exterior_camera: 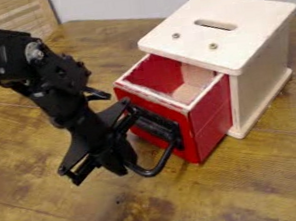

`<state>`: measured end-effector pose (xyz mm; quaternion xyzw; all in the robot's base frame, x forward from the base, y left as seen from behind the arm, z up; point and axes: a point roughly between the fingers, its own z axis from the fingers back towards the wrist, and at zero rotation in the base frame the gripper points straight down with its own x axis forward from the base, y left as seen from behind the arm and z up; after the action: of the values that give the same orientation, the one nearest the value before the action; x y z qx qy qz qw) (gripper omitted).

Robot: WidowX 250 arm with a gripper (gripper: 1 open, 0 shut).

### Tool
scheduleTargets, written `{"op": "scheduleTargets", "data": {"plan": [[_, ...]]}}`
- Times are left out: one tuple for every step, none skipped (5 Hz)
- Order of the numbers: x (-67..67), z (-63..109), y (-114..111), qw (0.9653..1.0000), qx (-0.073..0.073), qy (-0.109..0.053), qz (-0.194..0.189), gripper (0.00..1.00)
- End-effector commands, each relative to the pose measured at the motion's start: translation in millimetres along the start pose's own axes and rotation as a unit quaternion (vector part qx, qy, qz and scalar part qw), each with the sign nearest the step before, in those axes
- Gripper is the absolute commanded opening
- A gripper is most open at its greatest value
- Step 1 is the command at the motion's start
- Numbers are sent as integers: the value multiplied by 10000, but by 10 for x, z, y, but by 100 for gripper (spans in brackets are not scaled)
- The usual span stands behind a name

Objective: Open the drawer

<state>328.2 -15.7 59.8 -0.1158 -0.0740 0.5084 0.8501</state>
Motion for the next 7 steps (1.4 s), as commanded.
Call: {"op": "scheduleTargets", "data": {"plan": [[352,103,262,9993,168,-326,-8,0],[341,95,290,9984,213,-431,309,0],[321,114,204,9980,216,-448,382,100],[341,47,237,9981,216,-451,372,100],[372,-18,240,9983,168,-426,370,100],[409,-12,242,9964,145,-484,675,100],[445,-3,244,9936,115,-543,981,100]]}}
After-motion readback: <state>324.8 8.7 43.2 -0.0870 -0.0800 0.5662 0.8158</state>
